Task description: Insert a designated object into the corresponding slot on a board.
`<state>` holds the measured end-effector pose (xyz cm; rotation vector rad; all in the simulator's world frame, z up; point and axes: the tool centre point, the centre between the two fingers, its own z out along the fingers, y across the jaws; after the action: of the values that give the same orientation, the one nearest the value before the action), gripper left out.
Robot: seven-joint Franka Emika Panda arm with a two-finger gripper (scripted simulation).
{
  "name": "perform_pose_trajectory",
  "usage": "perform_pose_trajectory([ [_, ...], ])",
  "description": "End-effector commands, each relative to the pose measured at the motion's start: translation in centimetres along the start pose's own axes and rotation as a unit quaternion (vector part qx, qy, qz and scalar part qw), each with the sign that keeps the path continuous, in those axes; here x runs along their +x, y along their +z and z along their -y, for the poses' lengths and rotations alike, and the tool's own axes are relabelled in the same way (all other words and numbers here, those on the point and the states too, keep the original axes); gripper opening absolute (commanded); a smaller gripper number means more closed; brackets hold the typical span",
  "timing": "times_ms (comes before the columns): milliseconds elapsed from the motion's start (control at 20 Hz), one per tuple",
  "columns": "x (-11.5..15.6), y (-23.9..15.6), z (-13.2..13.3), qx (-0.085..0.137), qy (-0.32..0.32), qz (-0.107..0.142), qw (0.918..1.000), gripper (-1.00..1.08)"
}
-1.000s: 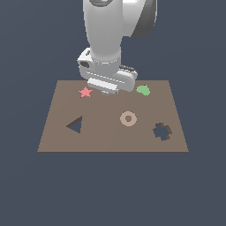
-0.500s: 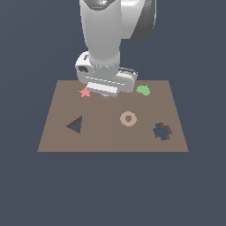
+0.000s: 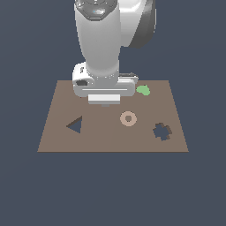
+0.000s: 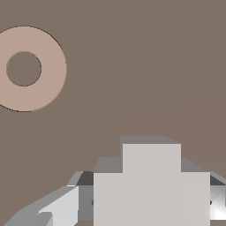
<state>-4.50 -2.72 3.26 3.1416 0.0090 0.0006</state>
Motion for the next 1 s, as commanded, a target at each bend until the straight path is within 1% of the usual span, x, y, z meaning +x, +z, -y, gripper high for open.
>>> perform_pose_trajectory([
  [0, 1.4, -0.1, 0.1, 0.000, -0.046, 0.000, 0.9989, -1.00],
  [150, 3.3, -0.2, 0.5, 0.000, -0.110, 0.000, 0.9940, -1.00],
  [250, 4.6, -0.2, 1.0, 0.000, -0.156, 0.000, 0.9877, -1.00],
  [350, 5.9, -0.3, 1.5, 0.000, -0.203, 0.000, 0.9792, -1.00],
  [450, 7.1, -0.3, 2.3, 0.000, -0.250, 0.000, 0.9684, -1.00],
  [550, 8.3, -0.4, 3.1, 0.000, -0.296, 0.000, 0.9552, -1.00],
  [700, 10.0, -0.4, 4.6, 0.000, -0.365, 0.000, 0.9309, -1.00],
  [800, 10.9, -0.5, 5.8, 0.000, -0.411, 0.000, 0.9118, -1.00],
  [950, 12.1, -0.5, 7.7, 0.000, -0.475, 0.000, 0.8797, -1.00],
])
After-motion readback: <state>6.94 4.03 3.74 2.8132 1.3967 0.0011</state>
